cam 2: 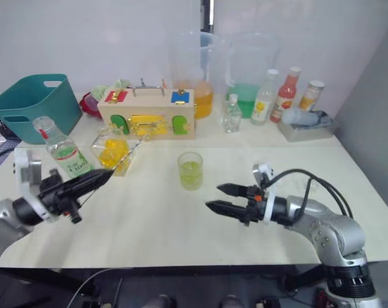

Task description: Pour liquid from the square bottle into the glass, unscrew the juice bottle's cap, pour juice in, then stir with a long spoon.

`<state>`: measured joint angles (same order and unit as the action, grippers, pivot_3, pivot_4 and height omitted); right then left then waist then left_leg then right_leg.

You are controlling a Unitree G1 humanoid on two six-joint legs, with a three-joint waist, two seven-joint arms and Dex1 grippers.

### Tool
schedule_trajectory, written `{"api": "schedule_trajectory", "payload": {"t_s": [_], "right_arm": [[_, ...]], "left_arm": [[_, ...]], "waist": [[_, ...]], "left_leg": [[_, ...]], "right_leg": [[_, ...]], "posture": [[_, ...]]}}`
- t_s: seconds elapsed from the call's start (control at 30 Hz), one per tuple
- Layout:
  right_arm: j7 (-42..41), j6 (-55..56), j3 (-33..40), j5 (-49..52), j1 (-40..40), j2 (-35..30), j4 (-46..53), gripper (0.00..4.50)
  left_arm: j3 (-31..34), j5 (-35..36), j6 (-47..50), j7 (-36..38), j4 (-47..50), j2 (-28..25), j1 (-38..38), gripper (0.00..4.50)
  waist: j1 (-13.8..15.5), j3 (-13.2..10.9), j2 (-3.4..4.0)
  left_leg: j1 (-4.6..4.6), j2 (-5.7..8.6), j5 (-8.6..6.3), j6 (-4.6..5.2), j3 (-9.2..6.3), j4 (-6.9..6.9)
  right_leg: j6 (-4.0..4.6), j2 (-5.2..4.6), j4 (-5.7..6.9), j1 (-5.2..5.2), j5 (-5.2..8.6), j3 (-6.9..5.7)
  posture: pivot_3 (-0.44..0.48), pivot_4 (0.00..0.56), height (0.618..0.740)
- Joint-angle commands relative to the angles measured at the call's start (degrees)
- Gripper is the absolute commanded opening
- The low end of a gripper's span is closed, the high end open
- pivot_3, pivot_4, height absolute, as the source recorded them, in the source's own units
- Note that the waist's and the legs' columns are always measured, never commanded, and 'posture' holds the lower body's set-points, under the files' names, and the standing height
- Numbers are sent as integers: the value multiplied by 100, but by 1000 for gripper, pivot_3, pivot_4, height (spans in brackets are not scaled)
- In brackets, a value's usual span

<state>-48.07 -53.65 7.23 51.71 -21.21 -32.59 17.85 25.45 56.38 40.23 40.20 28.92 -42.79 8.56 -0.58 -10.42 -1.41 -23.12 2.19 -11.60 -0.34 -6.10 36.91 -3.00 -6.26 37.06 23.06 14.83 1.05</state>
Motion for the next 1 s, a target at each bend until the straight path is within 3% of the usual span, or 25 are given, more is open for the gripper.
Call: {"api": "schedule_trajectory", "payload": {"t_s": [0.03,0.17,0.33,0.47,0.63,1.0], "right_arm": [[617,-235,219,394,-297,304,45,4500],[1100,-384,324,700,-497,573,144,4500],[995,-432,450,753,-278,238,194,4500],[737,-325,436,620,-78,-124,139,4500],[551,-176,337,431,-23,-324,92,4500],[379,57,354,153,-3,-461,-53,4500]], "left_arm": [[-345,53,-6,-390,312,145,396,22],[-694,-29,-24,-596,483,272,546,22],[-158,-47,-146,-534,146,183,22,22],[50,-650,-416,-244,-187,4,-736,22],[-344,-1626,-1068,-138,-562,236,-1509,22],[-911,-3021,-2456,494,-1516,354,-2193,22]], "waist": [[-10,0,0],[-36,0,0],[-28,0,1],[-33,-1,2],[-20,-1,2],[-4,0,1]], "left_leg": [[-2,1,0,0,3,0],[-3,-2,0,0,4,-3],[-3,-2,0,0,7,-5],[0,-4,-1,2,12,-8],[2,-6,-1,2,17,-8],[-3,-8,-1,2,19,-7]], "right_leg": [[0,0,1,4,-1,4],[2,4,7,13,-2,7],[3,5,7,15,-2,11],[3,6,3,14,-2,11],[3,6,-2,10,-2,14],[4,4,-6,12,-2,14]], "posture": [[0,150,740],[0,150,740],[0,150,740],[0,150,740],[0,150,740],[0,150,740]]}}
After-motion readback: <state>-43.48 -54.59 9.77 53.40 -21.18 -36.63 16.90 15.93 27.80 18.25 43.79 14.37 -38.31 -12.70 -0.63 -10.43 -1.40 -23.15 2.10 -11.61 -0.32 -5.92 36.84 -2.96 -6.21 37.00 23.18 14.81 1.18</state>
